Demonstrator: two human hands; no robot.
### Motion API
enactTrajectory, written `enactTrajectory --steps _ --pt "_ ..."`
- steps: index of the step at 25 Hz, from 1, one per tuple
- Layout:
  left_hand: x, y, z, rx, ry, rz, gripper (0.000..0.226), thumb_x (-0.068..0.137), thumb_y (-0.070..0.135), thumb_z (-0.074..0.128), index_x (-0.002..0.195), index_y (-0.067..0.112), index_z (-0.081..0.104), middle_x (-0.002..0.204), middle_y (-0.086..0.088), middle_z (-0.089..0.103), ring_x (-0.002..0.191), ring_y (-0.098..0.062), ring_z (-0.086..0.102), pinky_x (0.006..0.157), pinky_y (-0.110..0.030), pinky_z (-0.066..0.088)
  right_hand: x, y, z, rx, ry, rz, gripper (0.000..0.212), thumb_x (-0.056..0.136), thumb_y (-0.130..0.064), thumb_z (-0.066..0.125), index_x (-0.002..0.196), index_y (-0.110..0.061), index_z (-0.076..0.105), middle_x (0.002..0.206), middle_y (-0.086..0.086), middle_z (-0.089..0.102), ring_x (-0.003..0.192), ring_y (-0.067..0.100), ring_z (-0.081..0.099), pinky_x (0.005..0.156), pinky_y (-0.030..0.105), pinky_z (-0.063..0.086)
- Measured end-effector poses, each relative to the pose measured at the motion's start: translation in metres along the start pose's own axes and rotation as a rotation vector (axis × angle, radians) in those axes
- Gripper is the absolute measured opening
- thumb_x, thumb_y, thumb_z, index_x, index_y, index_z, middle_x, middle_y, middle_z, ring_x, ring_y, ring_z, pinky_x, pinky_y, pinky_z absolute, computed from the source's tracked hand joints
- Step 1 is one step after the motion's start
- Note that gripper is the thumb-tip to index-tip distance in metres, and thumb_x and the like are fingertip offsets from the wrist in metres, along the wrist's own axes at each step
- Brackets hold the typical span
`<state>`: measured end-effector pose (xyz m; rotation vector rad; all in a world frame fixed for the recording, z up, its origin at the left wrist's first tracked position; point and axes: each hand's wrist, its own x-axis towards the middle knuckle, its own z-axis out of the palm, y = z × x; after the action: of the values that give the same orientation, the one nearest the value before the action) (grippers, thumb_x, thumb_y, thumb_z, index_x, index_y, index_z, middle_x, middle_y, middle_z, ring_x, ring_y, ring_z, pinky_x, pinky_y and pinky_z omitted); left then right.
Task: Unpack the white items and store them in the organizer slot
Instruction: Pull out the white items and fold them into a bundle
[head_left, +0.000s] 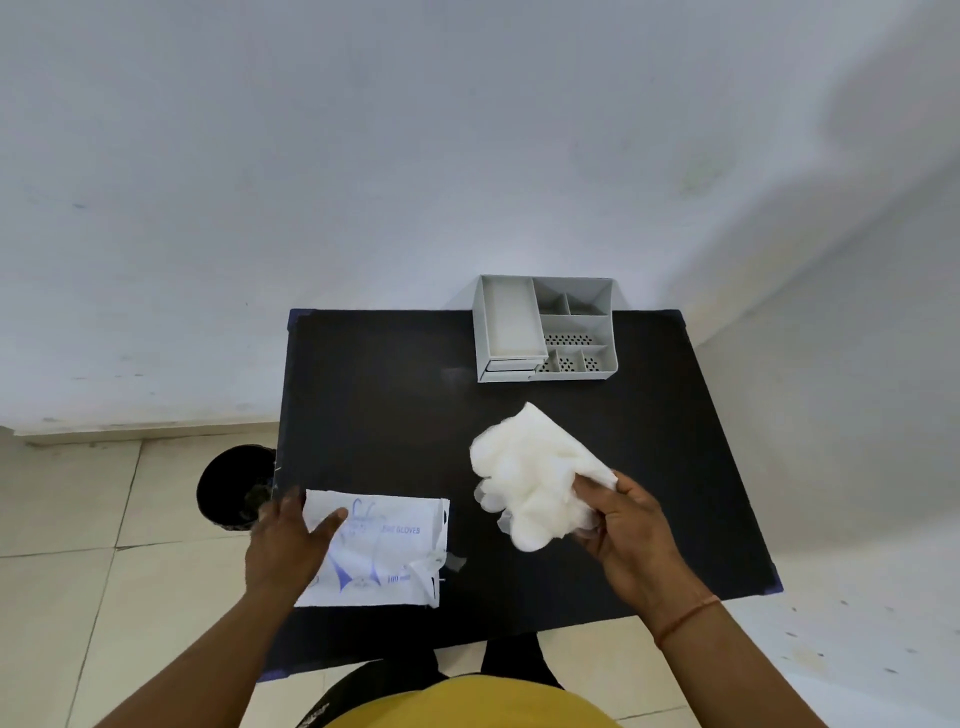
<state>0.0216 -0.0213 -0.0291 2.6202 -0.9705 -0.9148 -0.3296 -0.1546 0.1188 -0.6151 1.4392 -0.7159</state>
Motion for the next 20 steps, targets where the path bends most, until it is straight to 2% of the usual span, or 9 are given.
enactTrajectory --steps 3,4,6,8,9,12,14,17,20 --pt "-0.022 0.055 -0.010 -0.201 0.089 0.163 0.073 0.089 0.062 0.074 0.140 0.010 0.066 0.142 -0.021 0.067 0.131 -0.045 0.062 0.102 -0.056 0.054 -0.006 -0.010 0.002 0.213 -0.162 0.048 0.028 0.094 -0.014 0.070 0.121 -0.013 0.075 0.118 0.014 0.080 0.096 0.030 0.079 0.072 0.043 0.067" --pt "-0.028 0.082 -0.017 -0.420 -0.071 0.145 0.073 0.085 0.071 0.068 0.131 0.015 0.073 0.135 -0.015 0.073 0.127 -0.039 0.067 0.099 -0.049 0.056 -0.009 -0.014 0.003 0.240 -0.225 0.053 0.032 0.092 -0.017 0.070 0.124 -0.013 0.075 0.119 0.014 0.080 0.096 0.030 0.079 0.073 0.044 0.067" --pt "-0.037 0.131 -0.027 -0.923 -0.637 -0.027 0.083 0.083 0.085 0.054 0.124 0.017 0.079 0.132 -0.015 0.077 0.126 -0.038 0.071 0.102 -0.050 0.057 -0.014 -0.019 0.007 0.132 -0.287 0.057 0.036 0.094 -0.021 0.070 0.128 -0.012 0.072 0.121 0.015 0.078 0.102 0.033 0.076 0.078 0.046 0.065" --pt "-0.048 0.168 -0.034 -1.139 -1.057 -0.082 0.093 0.091 0.087 0.043 0.140 0.013 0.072 0.147 -0.021 0.068 0.139 -0.042 0.061 0.116 -0.057 0.047 -0.016 -0.021 0.008 -0.025 -0.237 0.045 0.031 0.095 -0.020 0.073 0.124 -0.012 0.073 0.120 0.016 0.079 0.104 0.035 0.076 0.074 0.044 0.066" --pt "-0.053 0.181 -0.034 -1.143 -1.121 -0.047 0.092 0.093 0.084 0.048 0.146 0.011 0.066 0.151 -0.022 0.064 0.141 -0.042 0.058 0.117 -0.056 0.045 -0.015 -0.023 0.005 -0.076 -0.197 0.035 0.030 0.094 -0.022 0.076 0.122 -0.013 0.073 0.118 0.016 0.079 0.100 0.033 0.077 0.070 0.041 0.065" --pt "-0.062 0.208 -0.027 -1.069 -1.073 0.039 0.082 0.079 0.046 0.091 0.145 0.005 0.064 0.135 -0.022 0.074 0.116 -0.036 0.074 0.088 -0.046 0.064 -0.011 -0.031 -0.020 0.008 -0.261 0.018 0.035 0.098 -0.035 0.070 0.127 -0.016 0.073 0.120 0.016 0.078 0.100 0.030 0.076 0.075 0.042 0.064" --pt "-0.065 0.216 -0.018 -1.097 -1.043 0.072 0.061 0.082 0.026 0.090 0.137 0.007 0.070 0.128 -0.019 0.078 0.108 -0.032 0.078 0.078 -0.043 0.066 -0.011 -0.039 -0.044 0.166 -0.369 0.066 0.039 0.100 -0.038 0.066 0.132 -0.018 0.071 0.130 0.019 0.072 0.111 0.034 0.069 0.085 0.047 0.064" --pt "-0.071 0.229 -0.010 -1.061 -1.012 0.133 0.034 0.088 0.015 0.083 0.122 0.012 0.079 0.120 -0.016 0.081 0.104 -0.030 0.080 0.078 -0.044 0.067 -0.007 -0.048 -0.070 -0.052 -0.442 0.011 0.040 0.088 -0.036 0.078 0.127 -0.025 0.073 0.129 0.019 0.073 0.113 0.036 0.072 0.081 0.044 0.065" --pt "-0.082 0.253 -0.008 -0.879 -0.995 0.232 0.046 0.081 0.026 0.092 0.123 0.014 0.079 0.126 -0.018 0.079 0.109 -0.034 0.076 0.089 -0.048 0.059 -0.003 -0.059 -0.083 -0.329 -0.460 -0.072 0.031 0.087 -0.027 0.084 0.117 -0.026 0.077 0.114 0.013 0.079 0.101 0.030 0.078 0.075 0.041 0.066"
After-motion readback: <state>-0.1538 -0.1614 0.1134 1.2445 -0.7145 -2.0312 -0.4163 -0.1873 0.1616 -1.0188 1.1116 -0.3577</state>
